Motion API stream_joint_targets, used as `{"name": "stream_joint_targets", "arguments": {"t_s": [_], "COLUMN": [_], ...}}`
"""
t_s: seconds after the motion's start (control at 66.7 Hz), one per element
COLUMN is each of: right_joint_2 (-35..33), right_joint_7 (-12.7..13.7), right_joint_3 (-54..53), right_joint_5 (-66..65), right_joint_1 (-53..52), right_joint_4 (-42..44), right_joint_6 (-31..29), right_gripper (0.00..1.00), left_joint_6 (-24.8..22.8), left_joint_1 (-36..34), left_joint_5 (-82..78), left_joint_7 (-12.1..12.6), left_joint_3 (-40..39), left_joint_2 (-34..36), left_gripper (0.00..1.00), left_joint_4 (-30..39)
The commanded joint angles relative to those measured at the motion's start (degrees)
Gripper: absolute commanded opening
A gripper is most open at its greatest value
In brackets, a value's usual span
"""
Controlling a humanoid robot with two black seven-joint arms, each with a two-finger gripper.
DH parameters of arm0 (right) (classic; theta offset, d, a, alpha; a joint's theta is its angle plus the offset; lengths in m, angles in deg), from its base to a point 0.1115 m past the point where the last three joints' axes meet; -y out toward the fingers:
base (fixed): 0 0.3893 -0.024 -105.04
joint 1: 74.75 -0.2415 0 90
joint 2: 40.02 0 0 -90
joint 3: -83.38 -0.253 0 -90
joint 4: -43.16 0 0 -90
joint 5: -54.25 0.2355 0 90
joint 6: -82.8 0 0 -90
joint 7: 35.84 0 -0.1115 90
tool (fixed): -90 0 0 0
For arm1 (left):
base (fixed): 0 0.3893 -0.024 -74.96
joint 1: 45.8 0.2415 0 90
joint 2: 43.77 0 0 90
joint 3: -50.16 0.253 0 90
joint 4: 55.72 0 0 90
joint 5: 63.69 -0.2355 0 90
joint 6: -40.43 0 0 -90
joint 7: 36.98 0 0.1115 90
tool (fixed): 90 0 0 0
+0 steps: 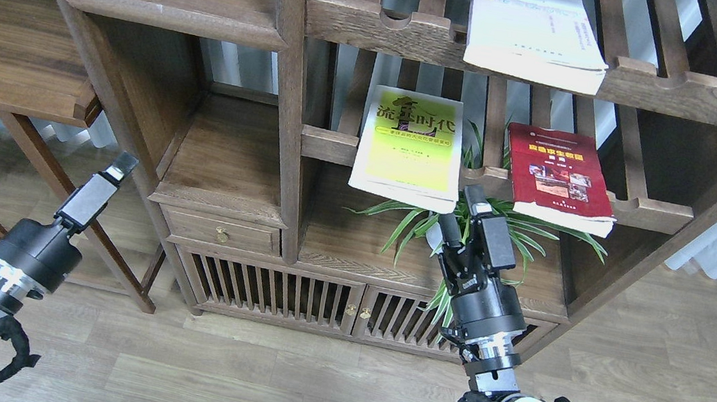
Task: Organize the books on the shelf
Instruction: 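Reach the right gripper up and grasp the red book's edge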
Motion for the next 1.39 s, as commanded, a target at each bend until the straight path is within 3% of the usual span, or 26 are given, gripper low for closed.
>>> {"name": "stream_joint_targets", "arguments": {"t_s": [0.0, 0.285, 0.674, 1.214, 1.304, 1.379], "right_joint_2": [0.0, 0.0, 0.0, 0.0, 0.0, 0.0], "right_joint_7": [0.0, -0.1, -0.1, 0.0, -0.3, -2.0], "right_joint_3": [-1.3, -5.7, -8.2, -16.0, -16.3, -18.0], "right_joint_5": [0.3, 5.6, 5.6, 5.9, 5.9, 5.9], "right_joint_1": [-0.4, -5.8, -9.2, -16.2, -16.5, -16.5], "right_joint_4": [4.9, 10.5, 11.1, 14.9, 15.0, 14.9], "right_joint_6": [0.4, 2.4, 3.8, 18.2, 18.2, 18.2], "right_gripper": [0.99, 0.99, 0.99, 0.98, 0.87, 0.71], "left_joint_6": [0.0, 0.0, 0.0, 0.0, 0.0, 0.0], "left_joint_1": [0.0, 0.0, -0.1, -0.1, -0.1, -0.1], "left_joint_5": [0.0, 0.0, 0.0, 0.0, 0.0, 0.0], "left_joint_7": [0.0, 0.1, 0.1, 0.1, 0.1, 0.1], "left_joint_3": [-0.3, -0.2, -0.3, -1.1, -1.1, -1.1], "left_joint_2": [0.0, 0.0, -0.1, 0.0, 0.0, 0.0], "left_gripper": [1.00, 1.00, 1.00, 1.00, 1.00, 1.00], "left_joint_4": [0.0, 0.0, 0.0, 0.1, 0.1, 0.1]}}
